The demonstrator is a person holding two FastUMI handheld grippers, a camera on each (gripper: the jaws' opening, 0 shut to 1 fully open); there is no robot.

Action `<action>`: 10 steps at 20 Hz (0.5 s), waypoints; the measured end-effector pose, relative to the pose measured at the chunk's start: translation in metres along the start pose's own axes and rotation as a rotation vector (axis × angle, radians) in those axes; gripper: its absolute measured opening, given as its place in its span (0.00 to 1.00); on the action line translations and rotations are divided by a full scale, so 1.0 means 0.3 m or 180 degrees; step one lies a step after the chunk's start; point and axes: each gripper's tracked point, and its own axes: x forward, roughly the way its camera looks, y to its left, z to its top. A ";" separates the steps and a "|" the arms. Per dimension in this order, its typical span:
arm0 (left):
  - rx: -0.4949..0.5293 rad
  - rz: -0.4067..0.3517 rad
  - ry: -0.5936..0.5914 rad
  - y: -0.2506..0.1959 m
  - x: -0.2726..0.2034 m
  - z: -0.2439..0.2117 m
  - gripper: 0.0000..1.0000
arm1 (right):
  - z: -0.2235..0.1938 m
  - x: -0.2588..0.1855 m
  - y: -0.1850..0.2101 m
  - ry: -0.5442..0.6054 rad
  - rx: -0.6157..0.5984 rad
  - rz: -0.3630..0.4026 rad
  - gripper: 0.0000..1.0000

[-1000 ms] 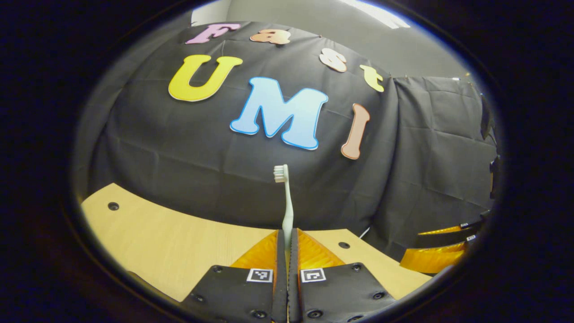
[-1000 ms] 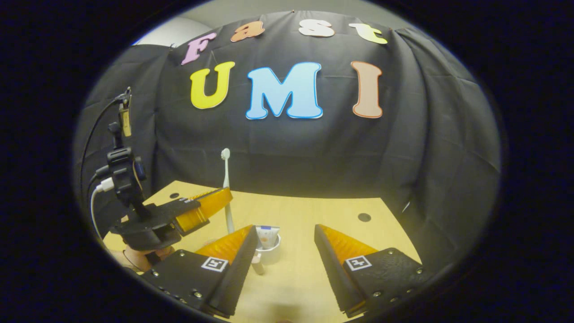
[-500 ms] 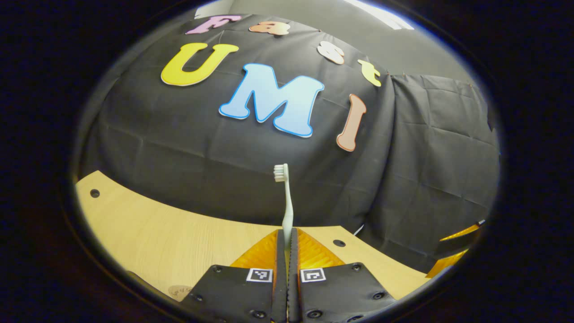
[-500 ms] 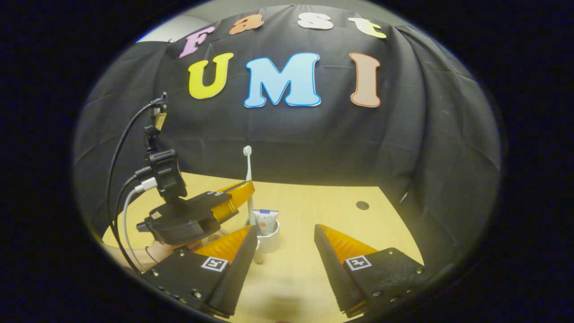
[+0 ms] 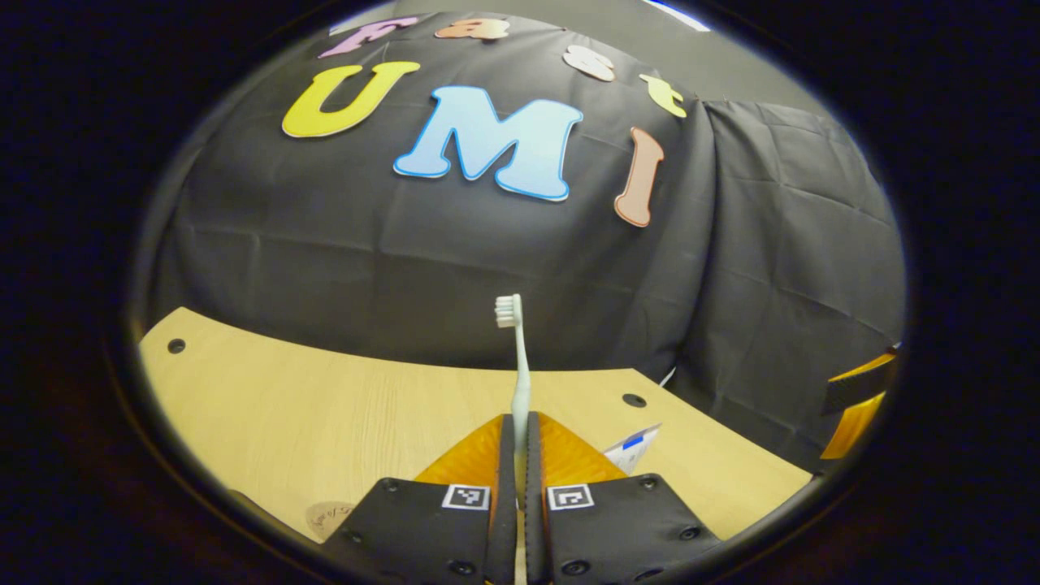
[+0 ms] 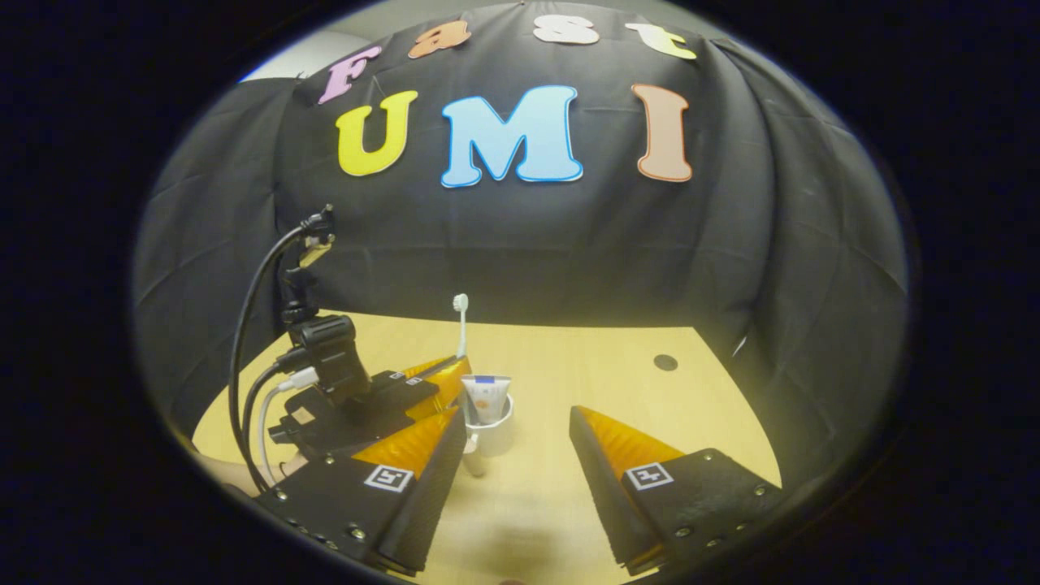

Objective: Put the toothbrush and toothpaste on the desktop into the cup, then pick up the cup and place it on the coaster on the desktop.

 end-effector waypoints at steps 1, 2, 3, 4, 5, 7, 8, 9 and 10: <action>0.0018 0.0000 0.0020 -0.001 0.005 0.003 0.13 | -0.002 0.007 0.002 0.0004 0.0006 0.0003 0.80; 0.0043 0.0010 0.0029 0.001 -0.001 0.002 0.13 | -0.001 0.009 0.002 0.0005 0.0016 0.0002 0.80; 0.0064 0.0018 0.0031 0.000 -0.001 0.002 0.16 | -0.003 0.015 0.003 0.0014 0.0033 0.0003 0.81; 0.0060 0.0005 0.0035 -0.004 -0.010 0.007 0.17 | 0.000 0.021 0.004 0.0028 0.0057 0.0010 0.80; 0.0050 0.0009 0.0044 -0.008 -0.024 0.006 0.22 | -0.009 0.029 0.002 0.0050 0.0084 0.0009 0.80; 0.0028 0.0016 0.0079 -0.009 -0.047 0.000 0.31 | -0.008 0.041 0.002 0.0086 0.0133 0.0008 0.80; 0.0035 0.0043 0.0092 -0.002 -0.059 0.005 0.35 | -0.009 0.046 0.002 0.0103 0.0147 0.0005 0.80; 0.0041 0.0057 0.0101 0.000 -0.073 0.014 0.38 | -0.009 0.049 0.004 0.0125 0.0154 0.0022 0.80; 0.0047 0.0066 0.0108 0.004 -0.089 0.022 0.40 | -0.007 0.054 0.010 0.0144 0.0164 0.0040 0.80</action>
